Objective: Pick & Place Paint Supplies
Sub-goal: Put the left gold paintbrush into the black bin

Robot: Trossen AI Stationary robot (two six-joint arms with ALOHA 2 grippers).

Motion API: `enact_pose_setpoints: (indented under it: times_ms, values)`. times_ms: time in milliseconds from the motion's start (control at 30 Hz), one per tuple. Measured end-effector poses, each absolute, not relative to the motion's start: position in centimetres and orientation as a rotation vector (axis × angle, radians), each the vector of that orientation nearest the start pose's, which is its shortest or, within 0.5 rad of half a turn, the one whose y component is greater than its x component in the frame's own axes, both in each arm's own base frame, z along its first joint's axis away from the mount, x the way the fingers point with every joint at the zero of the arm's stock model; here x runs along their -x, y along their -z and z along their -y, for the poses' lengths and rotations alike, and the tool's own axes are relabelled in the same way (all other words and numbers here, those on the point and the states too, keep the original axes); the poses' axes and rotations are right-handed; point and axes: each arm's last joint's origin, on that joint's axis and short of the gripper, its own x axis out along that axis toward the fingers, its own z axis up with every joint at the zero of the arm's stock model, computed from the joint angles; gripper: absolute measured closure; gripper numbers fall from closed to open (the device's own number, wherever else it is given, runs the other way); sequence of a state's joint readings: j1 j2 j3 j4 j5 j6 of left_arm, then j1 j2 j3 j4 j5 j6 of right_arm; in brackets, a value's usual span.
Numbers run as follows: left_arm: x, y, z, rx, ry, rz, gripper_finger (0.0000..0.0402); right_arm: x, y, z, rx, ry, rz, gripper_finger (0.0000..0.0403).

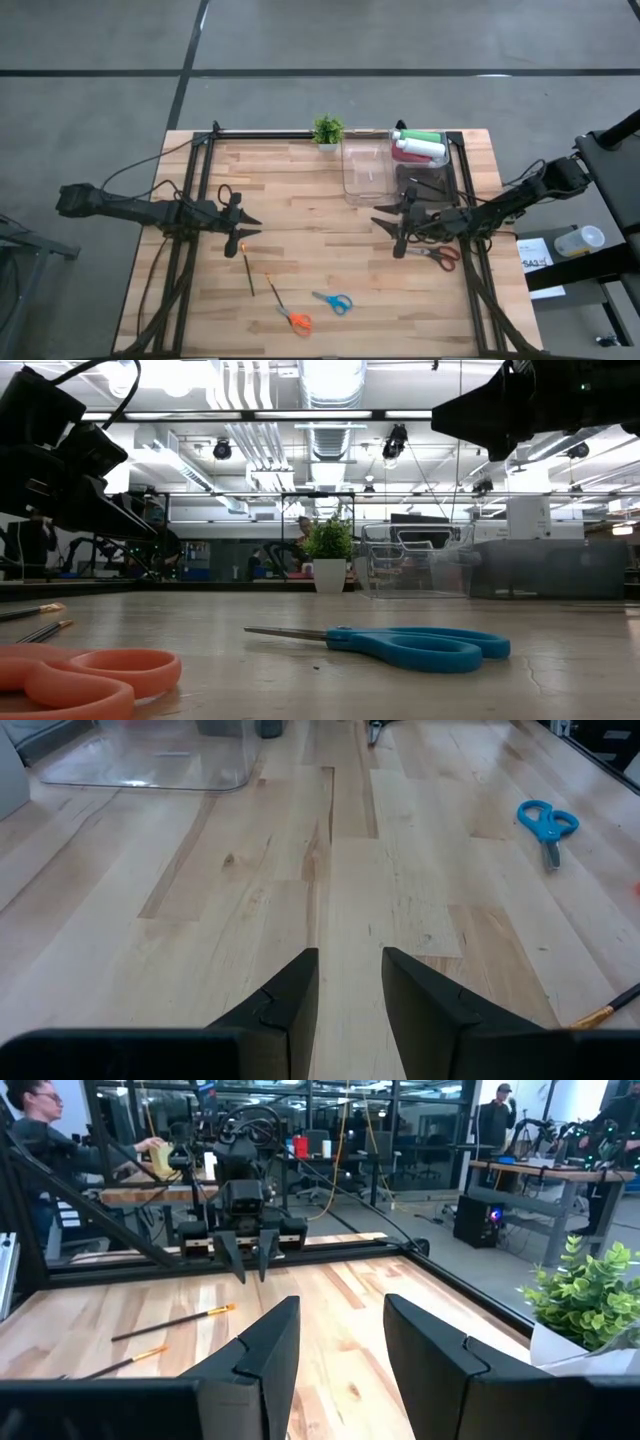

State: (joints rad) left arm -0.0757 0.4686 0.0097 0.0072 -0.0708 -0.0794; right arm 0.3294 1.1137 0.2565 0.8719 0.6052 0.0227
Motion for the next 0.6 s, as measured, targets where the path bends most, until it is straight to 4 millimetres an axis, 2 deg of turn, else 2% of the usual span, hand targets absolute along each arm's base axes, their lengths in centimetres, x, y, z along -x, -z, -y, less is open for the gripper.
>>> enact_pose_setpoints:
  times_ms: [333, 600]
  values:
    - [-11.75, -12.59, 0.68, 0.045, -0.013, -0.450, 0.0280, -19.53, -19.58, -4.94, -0.029, 0.275, 0.016, 0.0261]
    - [-11.74, -12.58, 0.68, 0.045, -0.013, -0.450, 0.0280, -19.56, -19.93, -4.80, 0.062, 0.283, 0.035, 0.0261]
